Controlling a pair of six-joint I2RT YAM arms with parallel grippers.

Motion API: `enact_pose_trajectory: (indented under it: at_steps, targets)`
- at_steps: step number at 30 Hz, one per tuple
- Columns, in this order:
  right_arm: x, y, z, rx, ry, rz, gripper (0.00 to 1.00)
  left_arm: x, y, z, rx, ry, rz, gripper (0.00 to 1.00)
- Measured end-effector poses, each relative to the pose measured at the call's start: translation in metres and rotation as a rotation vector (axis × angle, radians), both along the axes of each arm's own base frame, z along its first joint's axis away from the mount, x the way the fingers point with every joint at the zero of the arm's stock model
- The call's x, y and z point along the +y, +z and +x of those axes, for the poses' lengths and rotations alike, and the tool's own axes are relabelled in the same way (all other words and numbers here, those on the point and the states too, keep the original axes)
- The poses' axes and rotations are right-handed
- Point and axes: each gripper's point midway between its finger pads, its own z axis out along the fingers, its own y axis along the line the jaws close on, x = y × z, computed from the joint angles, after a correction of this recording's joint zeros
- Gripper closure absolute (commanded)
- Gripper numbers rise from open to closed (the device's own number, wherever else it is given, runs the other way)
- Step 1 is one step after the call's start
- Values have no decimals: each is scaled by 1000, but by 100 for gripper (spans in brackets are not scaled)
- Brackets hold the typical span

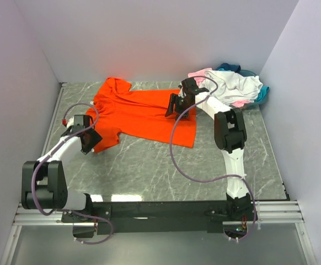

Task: Fold and stack the t-shirts
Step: Flatten the tshirt out

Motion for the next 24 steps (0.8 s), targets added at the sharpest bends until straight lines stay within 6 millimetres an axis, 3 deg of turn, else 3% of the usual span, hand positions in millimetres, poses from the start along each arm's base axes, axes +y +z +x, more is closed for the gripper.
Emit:
enact_pose_trajectory:
  at_steps: [4, 10, 24]
  targets:
    - [2, 6, 1, -12, -7, 15, 32, -2, -2, -3, -22, 34, -24, 42]
    - [3, 4, -4, 1, -11, 30, 32, -6, -22, -14, 8, 51, -57, 49]
    - [-1, 1, -18, 16, -10, 28, 32, -6, -26, 0, -38, 51, -61, 65]
